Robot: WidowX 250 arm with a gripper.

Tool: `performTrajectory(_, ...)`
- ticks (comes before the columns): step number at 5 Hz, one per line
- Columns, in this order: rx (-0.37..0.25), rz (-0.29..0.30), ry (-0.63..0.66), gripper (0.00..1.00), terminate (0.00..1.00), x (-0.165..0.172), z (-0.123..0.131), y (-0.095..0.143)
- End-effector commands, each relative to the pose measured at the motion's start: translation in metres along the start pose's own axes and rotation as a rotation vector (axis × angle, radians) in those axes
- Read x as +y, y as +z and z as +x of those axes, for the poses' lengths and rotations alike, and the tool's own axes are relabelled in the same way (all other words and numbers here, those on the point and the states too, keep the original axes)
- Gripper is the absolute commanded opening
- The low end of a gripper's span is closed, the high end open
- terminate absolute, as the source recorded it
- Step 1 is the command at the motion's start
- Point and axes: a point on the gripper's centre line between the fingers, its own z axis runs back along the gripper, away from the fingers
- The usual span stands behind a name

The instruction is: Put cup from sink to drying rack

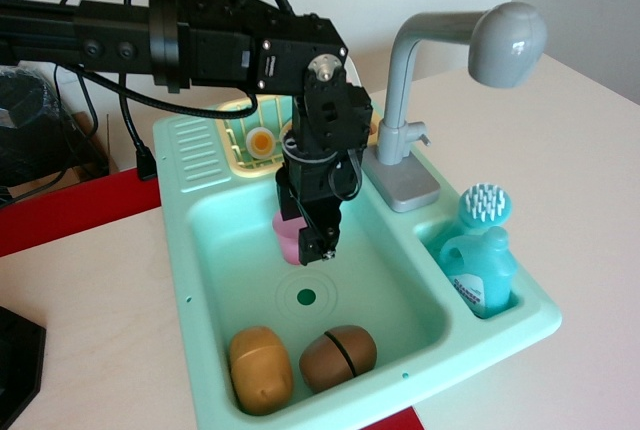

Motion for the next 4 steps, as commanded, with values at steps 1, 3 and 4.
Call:
performTrajectory(1, 0.0, 0.0, 0.0, 1.0, 0.0, 0.0, 0.0, 0.0)
performTrajectory(3, 0.009, 0.008, 0.005, 1.0, 0.0, -0.003, 0.012, -0.004)
performTrajectory(4, 0.013, 0.007, 0.002, 1.0, 0.0, -0.004, 0.01, -0.013)
